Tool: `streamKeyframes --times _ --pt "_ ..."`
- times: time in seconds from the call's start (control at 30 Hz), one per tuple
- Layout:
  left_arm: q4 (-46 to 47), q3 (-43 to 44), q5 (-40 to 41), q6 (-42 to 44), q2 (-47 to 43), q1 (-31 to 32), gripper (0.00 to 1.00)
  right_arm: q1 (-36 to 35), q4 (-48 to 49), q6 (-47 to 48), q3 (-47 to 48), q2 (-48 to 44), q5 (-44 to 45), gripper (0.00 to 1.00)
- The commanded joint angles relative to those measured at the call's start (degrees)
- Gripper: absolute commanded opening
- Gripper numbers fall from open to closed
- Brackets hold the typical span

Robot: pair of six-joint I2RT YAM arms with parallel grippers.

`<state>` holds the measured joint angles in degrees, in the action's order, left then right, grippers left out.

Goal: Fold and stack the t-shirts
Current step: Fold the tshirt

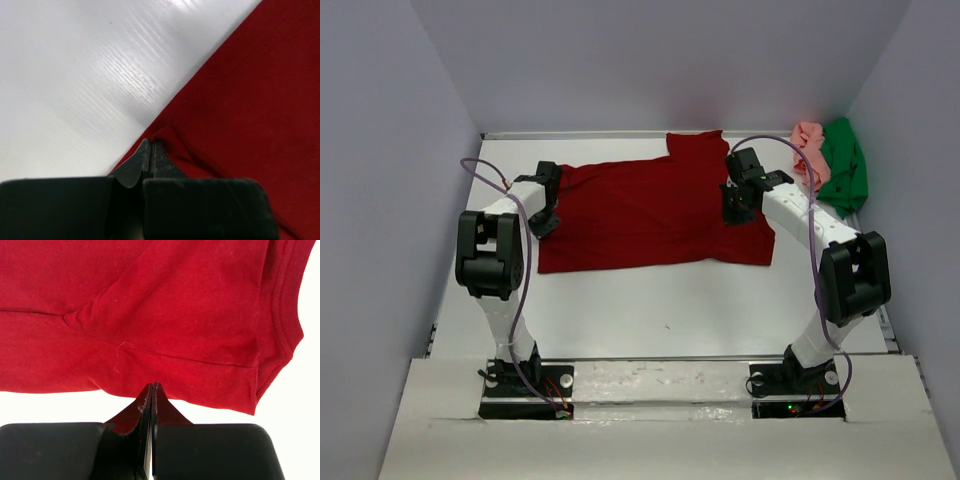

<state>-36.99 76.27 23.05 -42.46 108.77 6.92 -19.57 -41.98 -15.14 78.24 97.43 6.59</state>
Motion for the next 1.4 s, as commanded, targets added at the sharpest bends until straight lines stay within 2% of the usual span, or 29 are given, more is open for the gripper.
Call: streamKeyframes --times 0.0,0.1,0.17,0.23,0.27,0.33,0.43,0.57,0.67,0.7,0.73,0.77,0.83,0.87,1.0,1.2,1.37 --pt "-0.3 -1.4 0.1 -0.4 -3.6 -1.6 0.0 0.0 0.6 0.7 0.7 -1.5 0.2 0.0" --pt "0.0 -3.2 -0.8 -0.4 -5.2 -2.5 0.0 0.0 0.3 0.3 1.0 -0.4 1.0 0.0" --pt "0.3 -4.3 -2.6 -0.5 -6.2 -3.0 0.09 0.0 -0.1 -0.4 1.7 0.3 2.1 0.0" --pt "0.7 -5.1 -3.0 -0.7 -7.6 -3.1 0.34 0.0 -0.5 -0.5 2.3 1.3 2.2 0.0" --pt "1.0 -5.4 -2.9 -0.7 -8.1 -3.1 0.64 0.0 -0.6 -0.9 2.6 1.5 2.5 0.0" --pt "1.0 -5.7 -2.1 -0.8 -9.6 -3.1 0.87 0.0 -0.6 -1.0 2.9 2.0 3.0 0.0" --pt "-0.3 -4.6 0.8 -0.6 -11.4 -3.2 0.95 0.0 -1.1 -1.3 3.4 2.9 4.5 0.0" --pt "-2.1 -3.1 7.6 0.4 -14.5 -0.9 0.97 0.0 -2.0 -2.3 4.3 4.8 6.0 0.02" --pt "-3.9 -1.9 11.8 1.6 -17.4 4.8 0.95 0.0 -2.1 -2.7 4.6 5.8 5.5 0.0" --pt "-3.7 -1.9 11.6 2.3 -18.1 6.5 0.93 0.0 -2.1 -3.1 4.6 6.0 4.8 0.0" --pt "-3.4 -2.2 10.3 2.6 -19.3 7.9 0.85 0.0 -1.8 -3.6 4.4 6.3 4.1 0.0" --pt "-2.0 -2.6 8.5 3.5 -19.7 10.4 0.72 0.0 -1.4 -3.9 4.1 6.7 2.1 0.0" --pt "0.2 -3.9 3.7 4.5 -20.6 11.4 0.37 0.0 -0.9 -4.7 3.6 7.2 1.1 0.0" --pt "1.1 -5.5 -0.9 4.6 -21.2 11.6 0.01 0.0 -0.7 -5.5 3.2 7.3 0.9 0.0" --pt "5.4 -7.8 -7.1 5.7 -19.4 12.0 0.0 0.0 -0.7 -7.1 2.7 7.8 1.5 0.0" --pt "8.2 -6.6 -14.0 7.5 -13.5 12.0 0.0 0.0 -1.4 -7.8 5.1 11.1 2.7 0.0" --pt "12.3 -6.6 -21.5 9.5 -12.8 12.1 0.0 0.0 4.9 -6.2 3.8 11.6 -2.0 0.0"
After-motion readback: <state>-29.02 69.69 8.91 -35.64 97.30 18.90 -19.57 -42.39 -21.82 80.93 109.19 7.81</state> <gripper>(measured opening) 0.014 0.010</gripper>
